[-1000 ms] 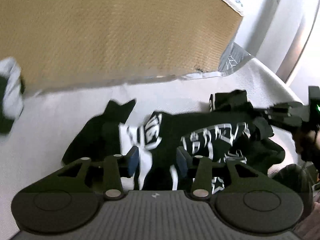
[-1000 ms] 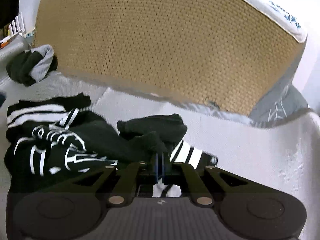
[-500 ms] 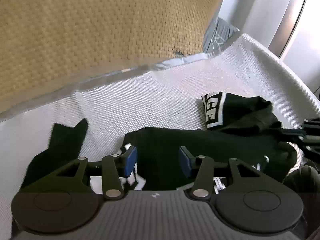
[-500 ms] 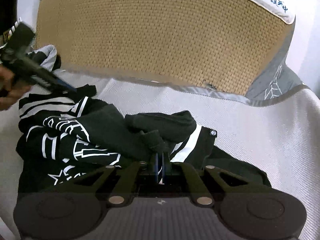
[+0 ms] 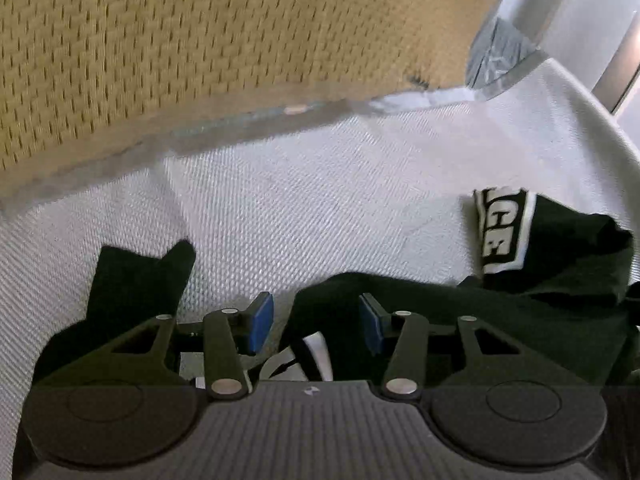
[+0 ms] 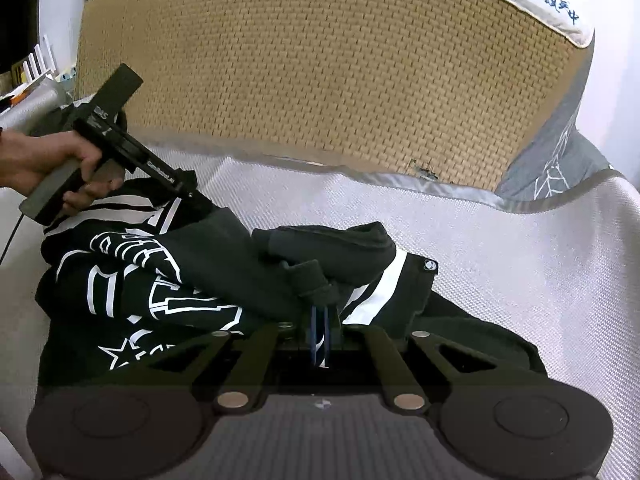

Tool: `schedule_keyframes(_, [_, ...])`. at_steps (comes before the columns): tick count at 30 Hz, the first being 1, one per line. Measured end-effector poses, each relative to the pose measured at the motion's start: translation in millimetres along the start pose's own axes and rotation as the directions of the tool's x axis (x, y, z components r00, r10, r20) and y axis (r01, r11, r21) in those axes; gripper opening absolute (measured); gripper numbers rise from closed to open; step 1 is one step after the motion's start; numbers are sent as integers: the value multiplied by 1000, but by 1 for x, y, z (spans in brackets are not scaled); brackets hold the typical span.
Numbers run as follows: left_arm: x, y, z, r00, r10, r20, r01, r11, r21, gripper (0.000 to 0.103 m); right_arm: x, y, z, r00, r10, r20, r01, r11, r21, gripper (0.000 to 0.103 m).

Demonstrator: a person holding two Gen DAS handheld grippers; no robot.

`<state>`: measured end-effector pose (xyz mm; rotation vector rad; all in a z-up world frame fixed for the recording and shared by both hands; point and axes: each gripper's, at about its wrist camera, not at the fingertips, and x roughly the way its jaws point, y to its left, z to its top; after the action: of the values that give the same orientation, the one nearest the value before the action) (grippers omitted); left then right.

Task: Fold clothes

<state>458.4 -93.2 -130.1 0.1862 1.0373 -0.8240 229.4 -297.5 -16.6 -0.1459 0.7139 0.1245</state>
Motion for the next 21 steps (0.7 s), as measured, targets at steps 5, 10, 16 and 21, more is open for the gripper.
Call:
schedule_keyframes(5, [12,-4,-5,996,-45,-77,45,999,6,20,-1,0,0,1000,3,-4,-3,1000,1,4])
schedule_keyframes(10, [-20,-8,-16,1000,-16,12,16,1000,1,11,0,0,3,1000,2,15,-2,1000,7,4])
schedule_keyframes(16, [-109,-1,-40,973,10,229,8,997,-79,11,-1,-2,19,995,-6,102,3,999,37,4])
schedule_keyframes(21, [-167,7,-85,948,34,316,14,989,-148,10,5,-2,31,990,13,143,-25,996,86,4])
